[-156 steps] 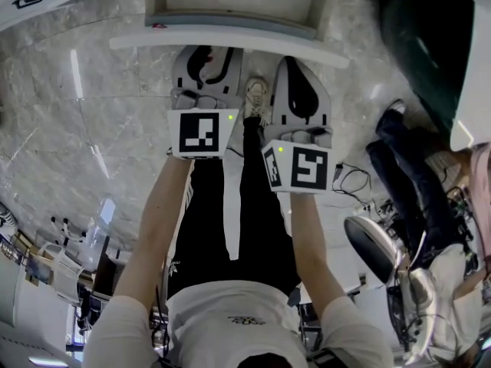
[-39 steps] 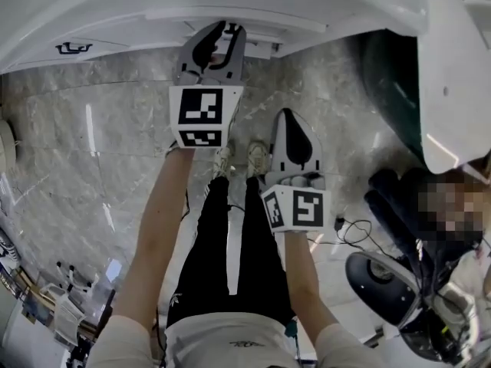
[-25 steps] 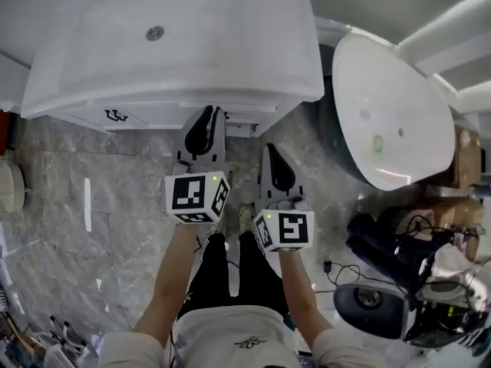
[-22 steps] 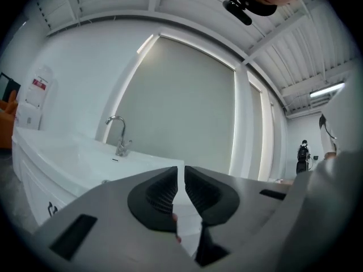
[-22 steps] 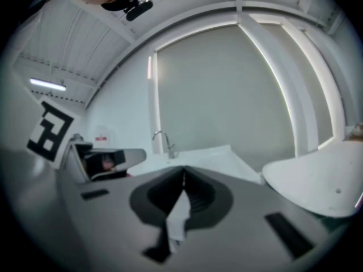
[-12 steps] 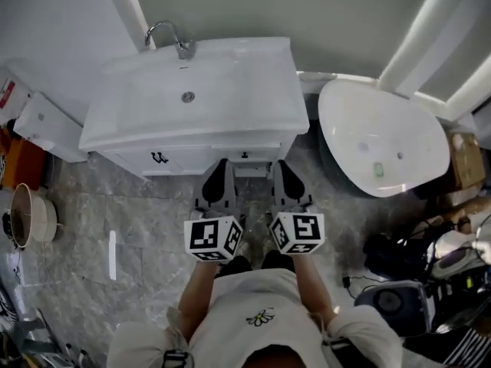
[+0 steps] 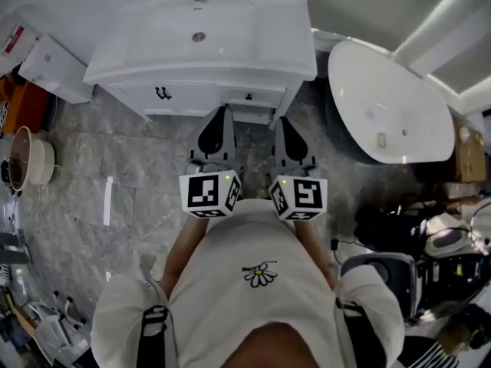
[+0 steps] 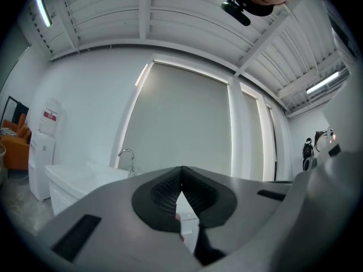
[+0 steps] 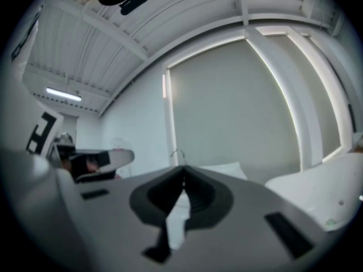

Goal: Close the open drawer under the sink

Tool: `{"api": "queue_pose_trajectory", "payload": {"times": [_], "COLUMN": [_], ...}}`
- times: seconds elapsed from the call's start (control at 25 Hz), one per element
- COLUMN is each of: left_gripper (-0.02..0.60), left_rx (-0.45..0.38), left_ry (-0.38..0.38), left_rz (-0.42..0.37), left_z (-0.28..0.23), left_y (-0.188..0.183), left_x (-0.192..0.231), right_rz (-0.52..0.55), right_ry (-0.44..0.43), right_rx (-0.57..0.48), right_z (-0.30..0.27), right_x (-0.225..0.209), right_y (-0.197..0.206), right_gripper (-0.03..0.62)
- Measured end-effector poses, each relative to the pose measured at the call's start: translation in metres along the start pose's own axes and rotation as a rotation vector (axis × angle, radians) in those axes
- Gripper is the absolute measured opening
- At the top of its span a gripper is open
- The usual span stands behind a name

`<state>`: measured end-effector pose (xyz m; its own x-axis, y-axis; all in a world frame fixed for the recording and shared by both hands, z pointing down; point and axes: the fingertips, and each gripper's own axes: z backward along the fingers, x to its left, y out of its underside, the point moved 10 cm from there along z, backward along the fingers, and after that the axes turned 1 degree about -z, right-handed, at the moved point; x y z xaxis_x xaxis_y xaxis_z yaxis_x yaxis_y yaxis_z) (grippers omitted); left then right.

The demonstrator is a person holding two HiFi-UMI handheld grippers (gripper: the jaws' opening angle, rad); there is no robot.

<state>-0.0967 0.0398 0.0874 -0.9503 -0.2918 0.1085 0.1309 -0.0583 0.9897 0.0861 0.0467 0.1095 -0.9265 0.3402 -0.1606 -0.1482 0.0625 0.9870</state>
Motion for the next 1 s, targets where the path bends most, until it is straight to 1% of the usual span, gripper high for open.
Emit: {"api": "queue_pose_trajectory", "payload": {"times": [0.12, 0.32, 0.56, 0.72, 0.88, 1.0], "left_gripper": [0.021, 0.021, 0.021, 0.021, 0.021, 0.021], "left_rx": [0.014, 0.026, 0.005, -0.013, -0.018, -0.015], "left_ry": [-0.013, -0.029, -0.022, -0.046, -0.069, -0.103], "left_rz": [-0.030, -0.035, -0.060, -0.036, -0.065, -0.069], "left_z": [0.008, 0.013, 0.013, 0.015, 0.019, 0.023], "left_y": [0.010, 0.021, 0.020, 0.018, 0.016, 0.016], "left_x": [-0.002, -0.008, -0.025, -0.033, -0.039, -0.038], "right_rz": [-0.005, 0.037, 0.053, 0.060, 0.045, 0.043], "right_ry": [-0.004, -0.010, -0.068, -0.104, -0.129, -0.160], "right_rx": [-0.019, -0.008, -0.004, -0.004, -0.001, 0.004], "right_z": [0.009, 0.021, 0.028, 0.028, 0.025, 0.021], "right_x": [-0.009, -0.017, -0.018, -0.022, -0.026, -0.025], "right_y": [-0.001, 0.002, 0.001, 0.004, 0.005, 0.005], "right_gripper": [0.029, 0.029, 0.029, 0.029, 0.029, 0.029]}}
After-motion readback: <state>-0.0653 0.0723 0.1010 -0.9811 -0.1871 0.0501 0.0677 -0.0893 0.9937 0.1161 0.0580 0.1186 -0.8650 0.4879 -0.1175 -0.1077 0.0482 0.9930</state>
